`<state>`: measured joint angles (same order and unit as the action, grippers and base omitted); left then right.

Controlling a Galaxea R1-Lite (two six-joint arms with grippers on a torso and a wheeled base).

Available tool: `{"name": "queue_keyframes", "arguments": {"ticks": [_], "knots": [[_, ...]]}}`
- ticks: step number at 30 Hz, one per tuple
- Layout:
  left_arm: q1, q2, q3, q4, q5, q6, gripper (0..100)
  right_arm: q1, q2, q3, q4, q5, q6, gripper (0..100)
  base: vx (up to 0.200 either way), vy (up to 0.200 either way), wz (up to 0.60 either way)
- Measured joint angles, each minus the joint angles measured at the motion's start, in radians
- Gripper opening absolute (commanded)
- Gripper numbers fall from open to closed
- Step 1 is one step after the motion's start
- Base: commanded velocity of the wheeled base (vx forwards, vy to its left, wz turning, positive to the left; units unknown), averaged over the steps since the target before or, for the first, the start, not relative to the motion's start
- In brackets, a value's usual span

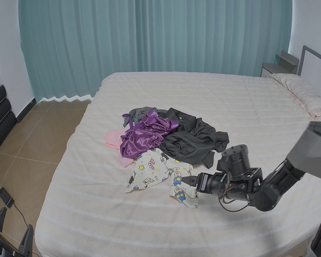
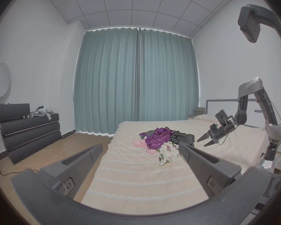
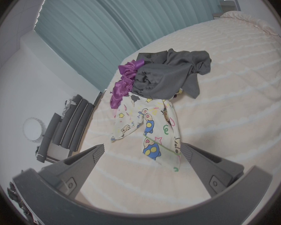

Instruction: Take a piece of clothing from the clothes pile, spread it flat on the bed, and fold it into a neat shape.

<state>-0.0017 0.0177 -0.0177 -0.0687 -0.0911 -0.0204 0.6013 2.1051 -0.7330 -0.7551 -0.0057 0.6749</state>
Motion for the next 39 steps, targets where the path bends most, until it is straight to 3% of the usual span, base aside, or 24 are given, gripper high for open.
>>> {"name": "queue_keyframes", "arguments": {"ticks": [4,13,18,25,34,35,39], "knots": [[0.0,0.0,0.0,0.0,0.0,-0.001,100,0.026,0.112,-0.066,-0.009,-0.077,0.006,100,0.0,0.0,0.0],[0.0,0.0,0.0,0.0,0.0,-0.002,100,0.049,0.212,-0.143,0.085,-0.108,-0.049,100,0.0,0.0,0.0],[0.0,0.0,0.0,0.0,0.0,-0.002,100,0.054,0.253,-0.191,0.099,-0.163,-0.087,100,0.0,0.0,0.0],[0.0,0.0,0.0,0.0,0.001,-0.001,100,0.064,0.284,-0.278,0.264,-0.182,-0.096,100,0.0,0.0,0.0],[0.0,0.0,0.0,0.0,0.0,0.001,100,0.072,0.302,-0.369,0.336,-0.18,-0.093,100,0.0,0.0,0.0],[0.0,0.0,0.0,0.0,0.0,0.001,100,0.072,0.303,-0.373,0.343,-0.18,-0.093,0,0.0,0.0,0.0],[0.0,0.0,0.0,0.0,0.0,0.001,100,0.074,0.305,-0.393,0.398,-0.177,-0.099,0,0.0,0.0,0.0]]}}
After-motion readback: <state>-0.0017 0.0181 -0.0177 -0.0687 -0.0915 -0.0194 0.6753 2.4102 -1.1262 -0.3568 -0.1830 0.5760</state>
